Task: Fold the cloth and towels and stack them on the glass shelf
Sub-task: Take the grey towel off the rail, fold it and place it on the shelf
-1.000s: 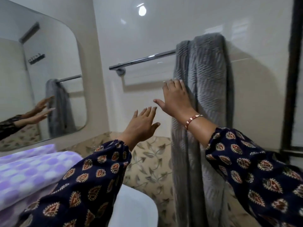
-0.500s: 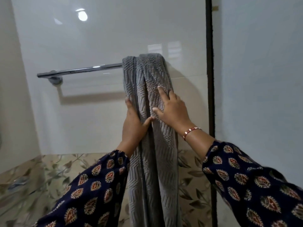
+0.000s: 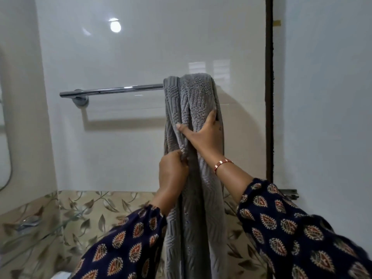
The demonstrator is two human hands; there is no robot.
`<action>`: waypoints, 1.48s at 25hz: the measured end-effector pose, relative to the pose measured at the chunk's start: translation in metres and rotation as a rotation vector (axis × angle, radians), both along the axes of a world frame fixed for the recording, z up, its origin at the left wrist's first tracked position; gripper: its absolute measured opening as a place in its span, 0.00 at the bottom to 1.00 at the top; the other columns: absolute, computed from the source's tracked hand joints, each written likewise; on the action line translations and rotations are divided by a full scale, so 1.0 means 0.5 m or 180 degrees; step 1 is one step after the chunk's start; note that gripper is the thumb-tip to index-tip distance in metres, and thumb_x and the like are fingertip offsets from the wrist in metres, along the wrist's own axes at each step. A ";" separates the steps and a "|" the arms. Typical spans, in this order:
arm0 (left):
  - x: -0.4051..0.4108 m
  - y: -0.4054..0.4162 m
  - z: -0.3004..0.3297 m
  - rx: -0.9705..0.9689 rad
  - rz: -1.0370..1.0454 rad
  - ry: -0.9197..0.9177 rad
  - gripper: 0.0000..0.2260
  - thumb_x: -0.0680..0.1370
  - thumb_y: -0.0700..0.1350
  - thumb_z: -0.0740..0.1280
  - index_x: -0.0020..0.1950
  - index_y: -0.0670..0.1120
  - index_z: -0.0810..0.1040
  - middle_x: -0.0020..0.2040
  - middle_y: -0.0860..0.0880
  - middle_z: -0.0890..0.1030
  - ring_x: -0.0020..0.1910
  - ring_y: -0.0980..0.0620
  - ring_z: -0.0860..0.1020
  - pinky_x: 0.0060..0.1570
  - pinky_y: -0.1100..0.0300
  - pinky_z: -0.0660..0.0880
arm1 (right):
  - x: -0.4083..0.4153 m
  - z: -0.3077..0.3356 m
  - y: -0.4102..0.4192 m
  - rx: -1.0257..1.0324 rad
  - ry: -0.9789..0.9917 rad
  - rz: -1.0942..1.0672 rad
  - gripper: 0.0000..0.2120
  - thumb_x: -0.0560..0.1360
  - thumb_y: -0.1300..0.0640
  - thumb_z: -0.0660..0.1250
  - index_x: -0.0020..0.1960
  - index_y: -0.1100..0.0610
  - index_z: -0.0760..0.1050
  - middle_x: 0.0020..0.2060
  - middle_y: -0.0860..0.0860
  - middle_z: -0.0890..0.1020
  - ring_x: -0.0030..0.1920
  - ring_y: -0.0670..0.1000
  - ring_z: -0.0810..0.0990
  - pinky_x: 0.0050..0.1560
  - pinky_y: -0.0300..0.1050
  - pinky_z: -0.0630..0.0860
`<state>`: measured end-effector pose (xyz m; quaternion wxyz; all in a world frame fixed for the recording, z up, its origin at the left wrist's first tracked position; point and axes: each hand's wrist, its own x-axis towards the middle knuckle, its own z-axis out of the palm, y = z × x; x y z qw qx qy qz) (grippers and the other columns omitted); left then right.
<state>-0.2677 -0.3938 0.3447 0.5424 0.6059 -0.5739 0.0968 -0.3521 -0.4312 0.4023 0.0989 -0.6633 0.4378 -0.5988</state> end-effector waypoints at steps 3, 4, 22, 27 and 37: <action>-0.015 0.028 -0.019 -0.0123 -0.0069 0.0027 0.09 0.75 0.39 0.61 0.34 0.43 0.72 0.28 0.52 0.69 0.29 0.53 0.67 0.31 0.57 0.61 | 0.039 0.019 0.001 0.0143 -0.0199 -0.0004 0.58 0.62 0.36 0.73 0.76 0.60 0.44 0.71 0.62 0.65 0.68 0.60 0.68 0.63 0.51 0.69; -0.017 0.034 -0.024 -0.0146 -0.0090 0.0016 0.09 0.75 0.39 0.61 0.34 0.44 0.72 0.30 0.52 0.70 0.29 0.55 0.66 0.31 0.58 0.61 | 0.047 0.019 -0.001 0.0139 -0.0257 -0.0042 0.53 0.63 0.40 0.73 0.75 0.61 0.49 0.68 0.61 0.69 0.65 0.60 0.72 0.60 0.51 0.71; 0.018 0.048 0.088 0.0613 -0.1184 0.0873 0.37 0.68 0.70 0.60 0.63 0.42 0.70 0.62 0.40 0.77 0.59 0.43 0.77 0.59 0.44 0.75 | -0.054 -0.099 0.061 -0.0230 -0.0137 -0.0201 0.14 0.65 0.58 0.74 0.49 0.61 0.79 0.46 0.59 0.85 0.48 0.59 0.82 0.48 0.49 0.78; 0.000 0.007 0.142 0.0093 -0.1310 0.1077 0.45 0.73 0.60 0.65 0.76 0.42 0.41 0.75 0.42 0.60 0.72 0.44 0.63 0.67 0.55 0.63 | -0.067 -0.123 0.091 -0.0380 0.0144 -0.0401 0.07 0.66 0.58 0.71 0.40 0.59 0.76 0.37 0.59 0.84 0.40 0.61 0.81 0.38 0.43 0.72; -0.009 -0.028 0.170 -0.0223 -0.0836 0.0521 0.43 0.74 0.44 0.68 0.76 0.52 0.38 0.69 0.39 0.66 0.64 0.41 0.70 0.61 0.52 0.68 | -0.064 -0.214 0.105 -0.0293 0.0390 -0.0389 0.13 0.66 0.53 0.72 0.43 0.63 0.78 0.39 0.60 0.84 0.41 0.60 0.81 0.40 0.52 0.78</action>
